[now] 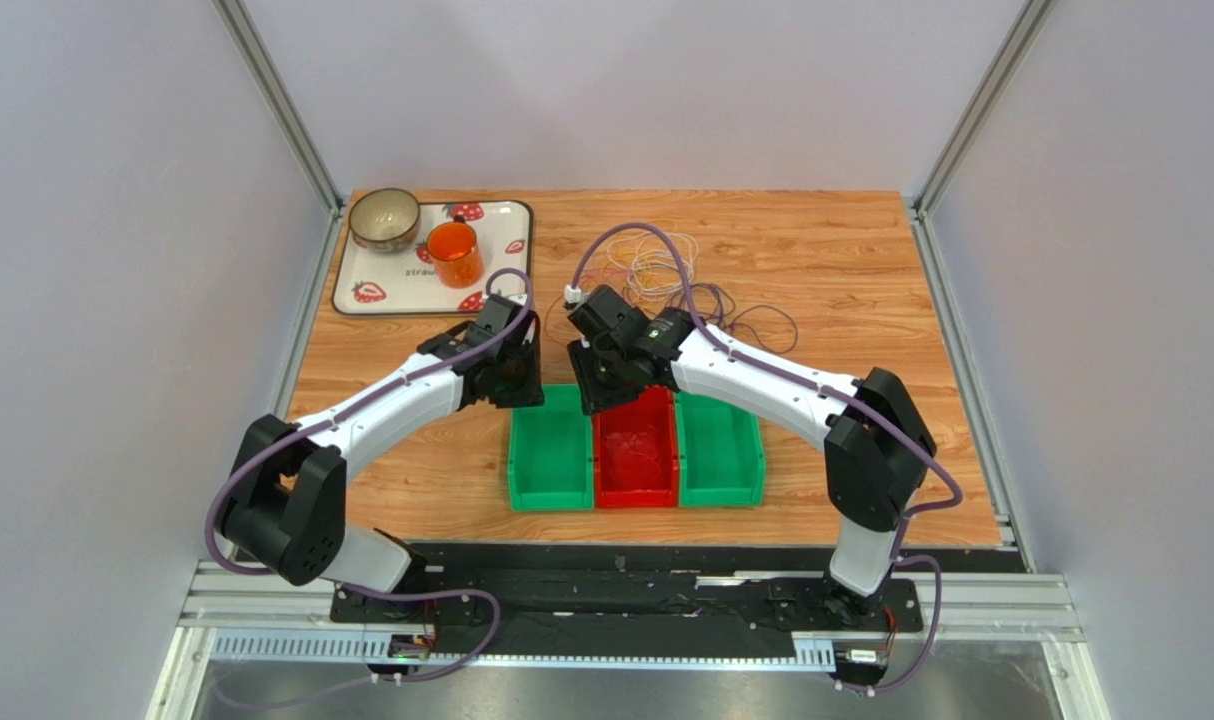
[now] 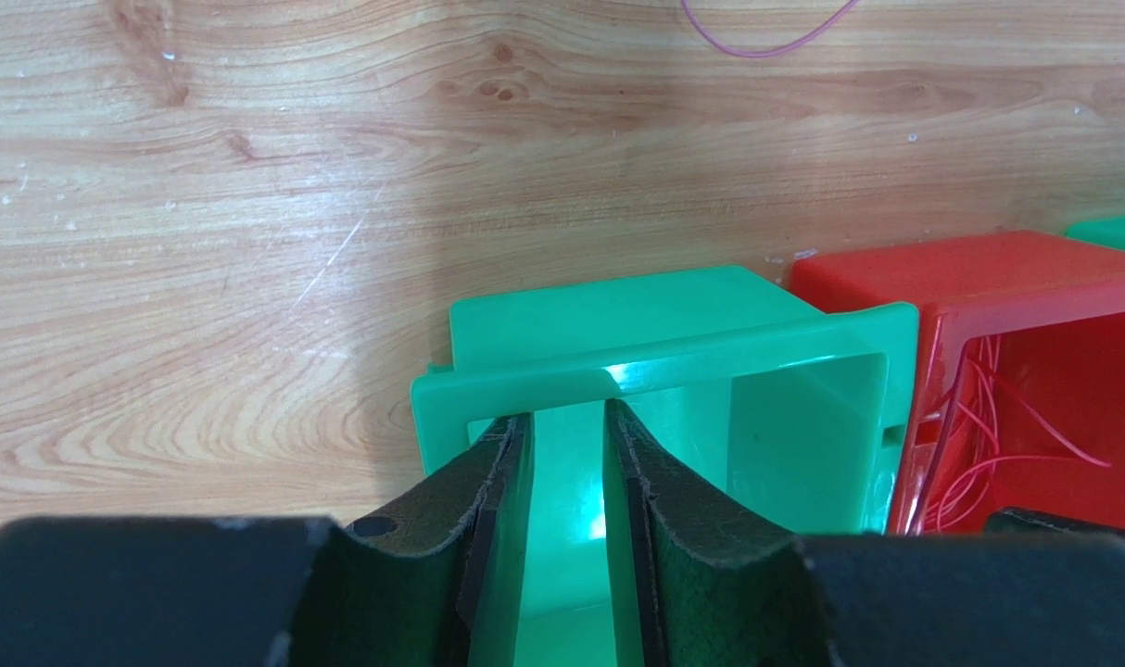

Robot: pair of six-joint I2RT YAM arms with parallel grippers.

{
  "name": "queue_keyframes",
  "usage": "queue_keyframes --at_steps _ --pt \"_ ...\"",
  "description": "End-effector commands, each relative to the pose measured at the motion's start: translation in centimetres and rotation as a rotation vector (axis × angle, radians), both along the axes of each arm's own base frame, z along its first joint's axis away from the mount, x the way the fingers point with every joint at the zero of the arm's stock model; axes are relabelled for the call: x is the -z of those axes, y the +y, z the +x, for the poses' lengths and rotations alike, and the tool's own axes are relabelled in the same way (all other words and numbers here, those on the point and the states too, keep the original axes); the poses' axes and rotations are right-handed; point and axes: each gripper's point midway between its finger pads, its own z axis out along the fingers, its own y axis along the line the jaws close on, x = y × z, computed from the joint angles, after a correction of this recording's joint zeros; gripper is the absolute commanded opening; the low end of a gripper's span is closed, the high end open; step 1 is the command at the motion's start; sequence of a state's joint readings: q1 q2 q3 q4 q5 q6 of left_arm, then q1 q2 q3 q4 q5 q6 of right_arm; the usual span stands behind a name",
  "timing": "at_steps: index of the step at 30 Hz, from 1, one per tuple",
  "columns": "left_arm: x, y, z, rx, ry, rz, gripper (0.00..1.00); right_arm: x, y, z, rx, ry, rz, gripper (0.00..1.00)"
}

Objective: Untangle the cables

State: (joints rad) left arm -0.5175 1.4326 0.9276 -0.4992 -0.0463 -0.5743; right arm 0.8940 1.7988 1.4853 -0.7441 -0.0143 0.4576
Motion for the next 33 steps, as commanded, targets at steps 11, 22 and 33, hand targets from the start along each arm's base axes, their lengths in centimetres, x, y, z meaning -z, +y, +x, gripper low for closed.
queue_keyframes --at_steps 11,22,33 --pt "0.0 -0.8 0.4 0.021 -0.029 -0.043 0.33 0.0 1.1 1.2 0.077 -0.030 -0.062 0.28" --pt "-0.3 -0.8 0.2 0.025 -0.039 -0.054 0.33 0.8 1.3 1.1 0.067 -0.022 -0.094 0.15" --pt "-0.3 -0.6 0.1 0.021 -0.040 -0.045 0.33 1.5 -1.7 1.3 0.113 -0.058 -0.183 0.00"
